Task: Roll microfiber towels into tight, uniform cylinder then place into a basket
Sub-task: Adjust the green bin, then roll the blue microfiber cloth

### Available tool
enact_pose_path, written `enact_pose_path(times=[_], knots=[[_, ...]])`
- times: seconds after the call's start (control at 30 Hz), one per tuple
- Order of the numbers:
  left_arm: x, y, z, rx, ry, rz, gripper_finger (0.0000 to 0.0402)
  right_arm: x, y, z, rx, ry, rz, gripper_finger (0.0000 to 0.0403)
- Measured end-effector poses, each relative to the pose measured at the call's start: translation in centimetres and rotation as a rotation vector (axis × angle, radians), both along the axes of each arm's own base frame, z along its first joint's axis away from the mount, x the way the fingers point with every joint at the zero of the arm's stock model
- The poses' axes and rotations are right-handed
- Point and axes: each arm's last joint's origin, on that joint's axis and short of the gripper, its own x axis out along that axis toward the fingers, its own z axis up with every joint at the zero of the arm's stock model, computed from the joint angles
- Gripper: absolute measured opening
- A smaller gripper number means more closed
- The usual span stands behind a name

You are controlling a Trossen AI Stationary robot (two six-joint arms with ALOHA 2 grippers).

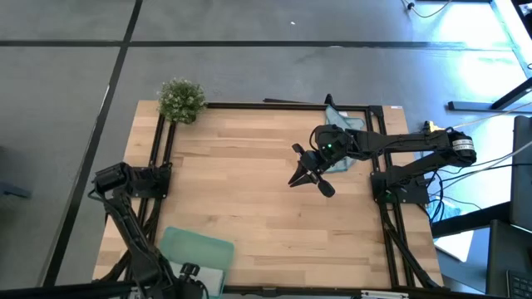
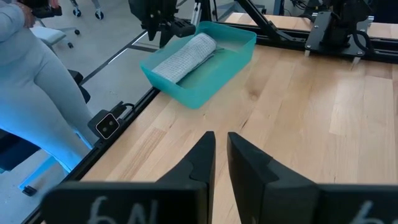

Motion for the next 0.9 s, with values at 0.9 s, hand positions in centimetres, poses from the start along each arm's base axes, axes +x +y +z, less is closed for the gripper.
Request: enact_pose_path(times=[0.9], knots=[[0.4, 4.9, 6.1, -0.028, -0.045, 0.289, 0.0183, 0.0, 0.0, 0.0, 0.0, 0.0, 0.0, 0.0045]])
